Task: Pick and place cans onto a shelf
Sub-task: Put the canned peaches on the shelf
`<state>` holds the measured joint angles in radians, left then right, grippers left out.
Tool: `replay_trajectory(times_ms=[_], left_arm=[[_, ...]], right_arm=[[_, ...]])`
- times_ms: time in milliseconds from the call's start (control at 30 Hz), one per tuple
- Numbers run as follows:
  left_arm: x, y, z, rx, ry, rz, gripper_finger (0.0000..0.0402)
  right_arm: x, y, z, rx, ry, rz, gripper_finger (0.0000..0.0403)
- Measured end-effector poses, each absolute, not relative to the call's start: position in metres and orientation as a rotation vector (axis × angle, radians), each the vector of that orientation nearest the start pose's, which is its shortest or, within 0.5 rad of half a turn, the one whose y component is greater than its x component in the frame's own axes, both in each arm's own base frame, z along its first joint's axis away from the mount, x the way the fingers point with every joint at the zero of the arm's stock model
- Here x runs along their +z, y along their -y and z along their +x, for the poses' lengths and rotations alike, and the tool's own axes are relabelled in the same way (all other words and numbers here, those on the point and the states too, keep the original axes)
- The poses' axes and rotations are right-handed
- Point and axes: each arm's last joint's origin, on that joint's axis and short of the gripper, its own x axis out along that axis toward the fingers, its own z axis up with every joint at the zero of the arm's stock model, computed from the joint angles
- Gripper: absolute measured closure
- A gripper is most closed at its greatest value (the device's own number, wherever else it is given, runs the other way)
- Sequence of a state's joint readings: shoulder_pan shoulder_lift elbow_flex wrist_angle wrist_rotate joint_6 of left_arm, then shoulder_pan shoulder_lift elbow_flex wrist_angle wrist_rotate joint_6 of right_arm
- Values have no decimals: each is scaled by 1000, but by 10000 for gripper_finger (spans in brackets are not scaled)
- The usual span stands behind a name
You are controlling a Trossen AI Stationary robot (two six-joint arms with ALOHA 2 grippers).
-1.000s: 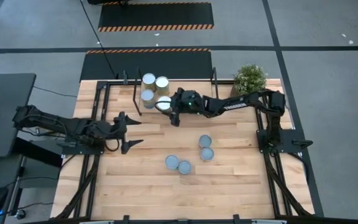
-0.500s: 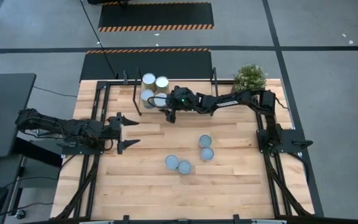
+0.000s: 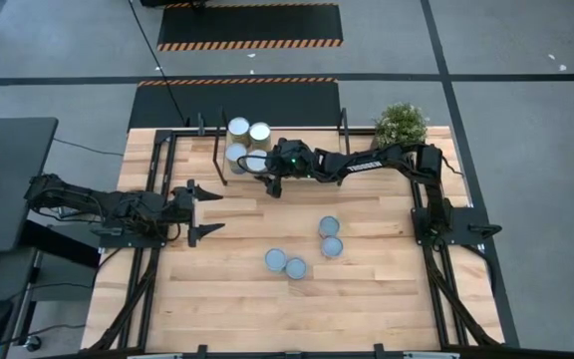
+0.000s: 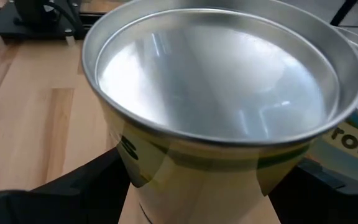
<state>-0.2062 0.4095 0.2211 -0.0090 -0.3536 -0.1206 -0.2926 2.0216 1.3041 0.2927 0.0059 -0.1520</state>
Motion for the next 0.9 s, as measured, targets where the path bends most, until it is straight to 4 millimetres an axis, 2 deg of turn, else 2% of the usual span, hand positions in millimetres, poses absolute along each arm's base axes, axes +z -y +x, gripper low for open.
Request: replay_trajectory(times_ms=[100,233,300,667,833,900], left_arm=[[203,16,122,149,-182,-65,4],[203,16,122,140,-184,-77,12],[203,16,122,130,-185,-81,18],[202,16,122,126,-188,-92,26],[202,16,122,127,-187,-92,26],[202,16,122,127,-187,-92,26]], right_arm=[[181,136,427,-255,-447,-75,75],[163,142,428,-263,-485,-59,75],[160,143,429,-275,-487,-69,75],[165,152,427,-289,-469,-38,75],[182,153,437,-277,-464,34,75],[184,149,439,-293,-480,45,75]])
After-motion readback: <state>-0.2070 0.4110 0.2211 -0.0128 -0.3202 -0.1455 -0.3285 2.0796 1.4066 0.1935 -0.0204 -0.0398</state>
